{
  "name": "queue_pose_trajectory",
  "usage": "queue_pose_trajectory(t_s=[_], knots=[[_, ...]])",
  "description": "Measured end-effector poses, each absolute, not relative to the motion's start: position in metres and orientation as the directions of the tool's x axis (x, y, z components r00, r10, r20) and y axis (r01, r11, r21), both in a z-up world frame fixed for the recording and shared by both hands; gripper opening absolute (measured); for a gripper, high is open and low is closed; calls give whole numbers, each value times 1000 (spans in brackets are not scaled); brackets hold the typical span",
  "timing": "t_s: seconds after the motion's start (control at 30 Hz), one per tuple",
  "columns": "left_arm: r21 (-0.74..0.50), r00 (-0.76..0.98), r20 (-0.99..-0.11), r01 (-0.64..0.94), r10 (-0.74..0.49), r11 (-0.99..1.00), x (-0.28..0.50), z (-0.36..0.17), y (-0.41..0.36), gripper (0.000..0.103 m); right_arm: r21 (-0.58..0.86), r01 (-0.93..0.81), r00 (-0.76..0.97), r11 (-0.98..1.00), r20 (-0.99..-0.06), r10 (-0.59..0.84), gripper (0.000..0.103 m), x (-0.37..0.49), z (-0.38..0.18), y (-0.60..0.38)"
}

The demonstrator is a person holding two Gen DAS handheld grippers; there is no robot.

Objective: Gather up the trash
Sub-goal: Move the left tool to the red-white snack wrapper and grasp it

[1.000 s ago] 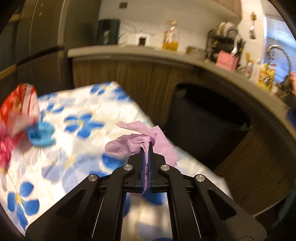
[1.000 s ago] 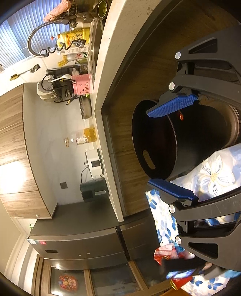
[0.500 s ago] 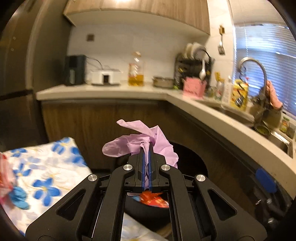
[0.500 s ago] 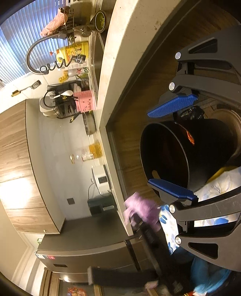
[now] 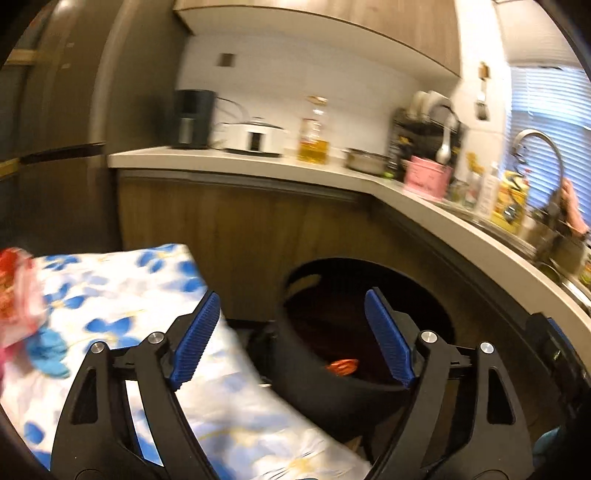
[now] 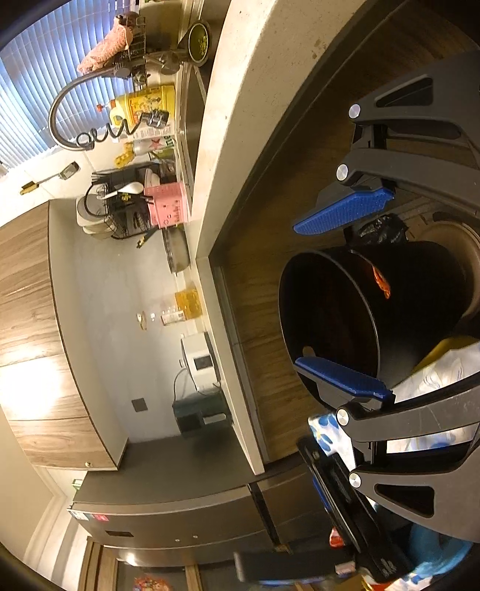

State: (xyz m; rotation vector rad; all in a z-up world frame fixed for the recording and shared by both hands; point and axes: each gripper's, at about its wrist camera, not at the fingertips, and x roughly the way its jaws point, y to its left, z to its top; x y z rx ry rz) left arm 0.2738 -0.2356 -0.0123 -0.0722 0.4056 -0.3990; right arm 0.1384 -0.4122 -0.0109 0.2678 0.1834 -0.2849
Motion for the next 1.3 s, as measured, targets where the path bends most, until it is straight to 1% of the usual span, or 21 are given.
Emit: queue_pose_trajectory(t_s=[0.07,0.2,0.3,0.43,0.67,0.83,0.93,1.0,1.03,1.1,1.13,1.2,1.23,1.3], knots=[[-132,877,-369,278,-307,952,264,-14,-216,81,230,278,949,933,-216,-230,68,141,-10,-404],[-120,910,-362,169,-201,978,249,-16,-176,81,219,227,960,949,-213,-180,68,144,-9,-384],[-86,930,-354,77,-103,993,240,-20,-144,81,204,185,968,961,-207,-142,68,147,-7,-366],[-100,932,-362,-42,3,994,235,-25,-92,81,202,130,973,971,-213,-86,68,155,-8,-339],[-131,920,-378,-163,102,978,245,-24,-30,81,186,38,974,982,-226,5,68,173,-10,-289],[-143,911,-393,-196,126,970,266,-29,-8,80,176,-20,970,984,-235,62,68,189,-10,-261],[-140,895,-427,-206,129,968,283,-35,1,71,168,-45,969,985,-234,84,68,197,-10,-248],[-139,879,-461,-203,118,969,294,-41,4,62,166,-58,967,984,-236,97,68,204,-10,-241],[-152,874,-476,-192,99,969,299,-44,7,60,166,-64,966,984,-238,103,68,206,-10,-238],[-150,862,-499,-190,91,970,305,-49,9,48,165,-74,964,983,-241,113,68,212,-11,-233],[-149,857,-508,-185,85,971,307,-52,9,45,164,-79,963,983,-242,118,68,214,-11,-230],[-162,852,-519,-175,67,971,308,-56,11,29,163,-89,960,983,-248,128,68,218,-13,-225],[-164,849,-525,-174,63,971,309,-58,12,27,163,-94,959,982,-252,133,68,220,-13,-223],[-176,846,-530,-166,49,970,309,-61,15,15,161,-101,956,982,-258,141,68,223,-14,-218]])
